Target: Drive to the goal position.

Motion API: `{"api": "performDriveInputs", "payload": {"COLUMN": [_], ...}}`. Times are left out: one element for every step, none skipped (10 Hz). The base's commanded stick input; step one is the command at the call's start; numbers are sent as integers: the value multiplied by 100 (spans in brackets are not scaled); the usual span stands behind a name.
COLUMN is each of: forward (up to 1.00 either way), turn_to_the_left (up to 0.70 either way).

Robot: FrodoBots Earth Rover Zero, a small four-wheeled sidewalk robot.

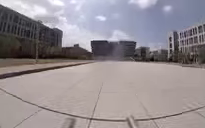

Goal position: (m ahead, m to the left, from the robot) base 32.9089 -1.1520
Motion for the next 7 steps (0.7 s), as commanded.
{"api": "performDriveInputs", "payload": {"forward": [100, 100, 100, 100, 100, 100, 100], "turn_to_the_left": [0, -3, -17, -27, -27, -23, 0]}}
